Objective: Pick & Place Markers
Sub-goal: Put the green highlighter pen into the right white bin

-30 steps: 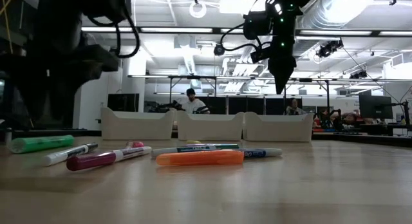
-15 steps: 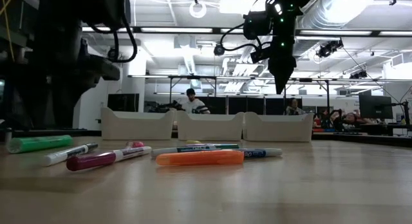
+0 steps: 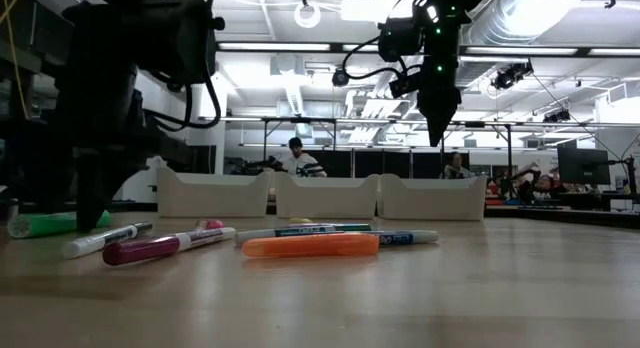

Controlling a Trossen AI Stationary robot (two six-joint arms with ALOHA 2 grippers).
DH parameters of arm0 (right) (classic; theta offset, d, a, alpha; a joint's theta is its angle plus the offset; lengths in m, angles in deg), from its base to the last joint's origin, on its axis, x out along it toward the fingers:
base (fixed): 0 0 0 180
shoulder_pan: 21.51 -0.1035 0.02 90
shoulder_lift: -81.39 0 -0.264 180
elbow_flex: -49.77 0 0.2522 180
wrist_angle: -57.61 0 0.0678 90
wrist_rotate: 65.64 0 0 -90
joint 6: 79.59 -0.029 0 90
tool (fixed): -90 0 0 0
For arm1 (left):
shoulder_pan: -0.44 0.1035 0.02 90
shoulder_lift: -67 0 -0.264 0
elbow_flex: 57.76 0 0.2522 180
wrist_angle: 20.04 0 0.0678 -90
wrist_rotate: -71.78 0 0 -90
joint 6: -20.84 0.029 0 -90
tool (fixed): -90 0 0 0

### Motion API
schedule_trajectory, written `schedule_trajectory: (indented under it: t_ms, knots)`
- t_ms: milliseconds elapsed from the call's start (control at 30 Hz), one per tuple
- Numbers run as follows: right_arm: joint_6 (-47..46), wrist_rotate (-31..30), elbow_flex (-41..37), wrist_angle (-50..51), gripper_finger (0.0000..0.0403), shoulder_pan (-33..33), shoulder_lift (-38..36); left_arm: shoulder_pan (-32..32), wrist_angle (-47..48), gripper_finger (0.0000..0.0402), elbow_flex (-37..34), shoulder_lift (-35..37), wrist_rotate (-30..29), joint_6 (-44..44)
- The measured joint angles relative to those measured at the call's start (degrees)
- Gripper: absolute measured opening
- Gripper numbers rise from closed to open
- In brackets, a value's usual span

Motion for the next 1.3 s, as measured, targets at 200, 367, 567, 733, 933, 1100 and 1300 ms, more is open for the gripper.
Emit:
schedule_trajectory:
  t_ms: [200, 367, 567, 733, 933, 1100, 1300]
  knots:
    - [-0.01, 0.21, 0.00, 1.04, 0.0181, 0.00, 0.00, 0.07, -1.50, 0.0155, 0.05, -2.50, 1.48, 0.19]
    - [-0.02, 0.23, 0.00, 1.46, 0.0181, 0.02, 0.00, 0.07, -3.37, 0.0112, -0.07, -2.50, 2.20, 1.23]
    - [-0.02, 0.39, 0.00, 1.58, 0.0181, 0.02, 0.00, 0.07, -2.91, 0.0057, -0.05, -2.64, 2.87, 3.20]
    - [-0.26, 2.58, 0.00, 1.97, 0.0181, 0.02, 0.00, 0.07, -2.95, 0.0057, -0.05, -2.69, 2.92, 5.57]
    - [-0.44, 5.53, -0.04, 0.74, 0.0181, -0.56, -3.43, 0.04, -2.95, 0.0057, -0.07, -2.70, 1.95, 10.10]
    - [-0.82, 9.17, -0.04, -2.07, 0.0181, -1.42, -9.66, -0.07, -3.61, 0.0057, -0.34, -0.97, -0.09, 14.83]
    - [-4.03, 13.80, -0.26, -4.07, 0.0181, -2.72, -17.12, -0.11, -6.20, 0.0057, -0.38, 3.61, -7.45, 18.08]
